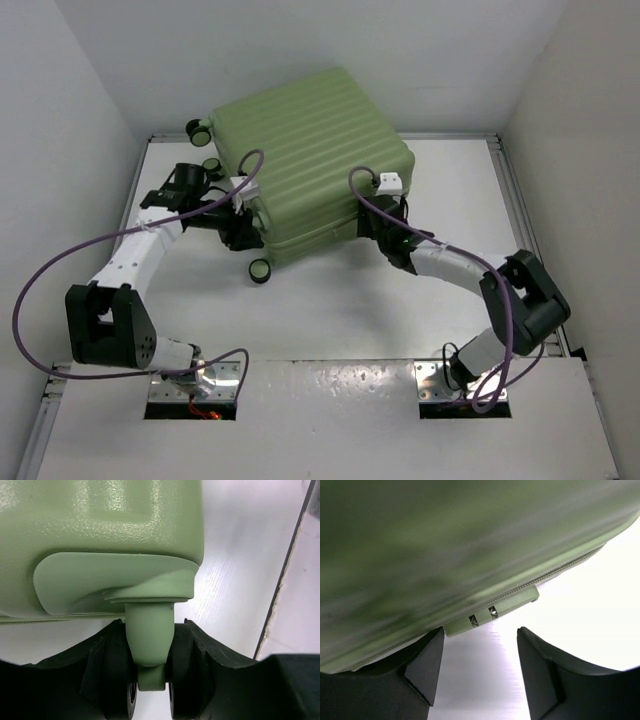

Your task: Pack the luggage

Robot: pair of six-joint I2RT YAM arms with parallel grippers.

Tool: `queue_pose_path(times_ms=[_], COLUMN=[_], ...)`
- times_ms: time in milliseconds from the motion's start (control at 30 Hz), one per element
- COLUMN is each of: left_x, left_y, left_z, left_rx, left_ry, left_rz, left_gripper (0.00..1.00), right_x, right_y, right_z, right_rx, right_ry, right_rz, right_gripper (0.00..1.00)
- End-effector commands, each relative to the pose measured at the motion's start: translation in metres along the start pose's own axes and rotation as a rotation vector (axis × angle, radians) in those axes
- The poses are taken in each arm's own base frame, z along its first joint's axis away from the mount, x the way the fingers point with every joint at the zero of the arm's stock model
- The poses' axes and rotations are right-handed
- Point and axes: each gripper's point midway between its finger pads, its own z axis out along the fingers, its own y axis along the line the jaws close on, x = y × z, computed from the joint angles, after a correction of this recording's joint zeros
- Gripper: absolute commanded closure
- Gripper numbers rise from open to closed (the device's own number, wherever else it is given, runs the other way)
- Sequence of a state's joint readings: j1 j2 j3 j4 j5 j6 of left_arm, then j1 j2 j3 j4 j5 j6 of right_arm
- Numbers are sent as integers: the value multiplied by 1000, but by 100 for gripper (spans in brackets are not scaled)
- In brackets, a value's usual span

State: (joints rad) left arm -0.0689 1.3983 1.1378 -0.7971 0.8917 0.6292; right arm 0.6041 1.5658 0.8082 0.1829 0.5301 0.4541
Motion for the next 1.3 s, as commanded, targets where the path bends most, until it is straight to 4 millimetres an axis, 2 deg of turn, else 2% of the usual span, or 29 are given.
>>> queue_pose_path(times_ms=[0, 67, 100, 200, 267, 300, 333, 367, 400, 433, 467, 567, 667, 833, 1133, 1267], left_x=[-7, -9, -6, -5, -5, -3, -3, -1, -1, 0, 0, 2, 4, 14, 18, 18], left_y=[16, 12, 14, 15, 14, 14, 13, 14, 14, 15, 15, 15, 16, 17, 17, 17], left_z=[18, 20, 21, 23, 23, 24, 24, 26, 26, 26, 26, 27, 28, 31, 32, 32], left_rx=[-49, -45, -56, -58, -58, -58, -58, -54, -54, -62, -62, -62, -70, -71, -75, -75], left_ry=[-35, -43, -38, -42, -43, -43, -43, -38, -39, -34, -34, -34, -30, -14, -4, -4], left_rz=[-11, -15, -23, -39, -53, -65, -74, -81, -91, -91, -91, -100, -110, -125, -132, -132], left_gripper=[91, 92, 92, 93, 95, 97, 98, 98, 98, 98, 98, 98, 99, 99, 100, 100], right_x=[-34, -22, -9, 9, 7, 21, 19, 17, 23, 11, 17, 16, 10, -8, -19, -17], right_y=[34, 38, 48, 58, 57, 54, 55, 54, 51, 54, 53, 53, 60, 66, 80, 86], right_z=[-22, -37, -53, -65, -63, -60, -60, -58, -57, -56, -56, -52, -48, -39, -33, -30], right_rx=[-258, -341, -442, -546, -554, -547, -553, -544, -521, -527, -521, -506, -522, -496, -518, -522], right_ry=[-91, -67, -48, -63, -100, -79, -101, -133, -143, -216, -223, -273, -287, -340, -356, -348], right_rz=[32, -2, -19, -76, -95, -109, -105, -95, -112, -120, -132, -132, -117, -85, -50, -62], right_gripper=[38, 38, 38, 36, 40, 43, 56, 61, 63, 60, 56, 41, 36, 35, 35, 35])
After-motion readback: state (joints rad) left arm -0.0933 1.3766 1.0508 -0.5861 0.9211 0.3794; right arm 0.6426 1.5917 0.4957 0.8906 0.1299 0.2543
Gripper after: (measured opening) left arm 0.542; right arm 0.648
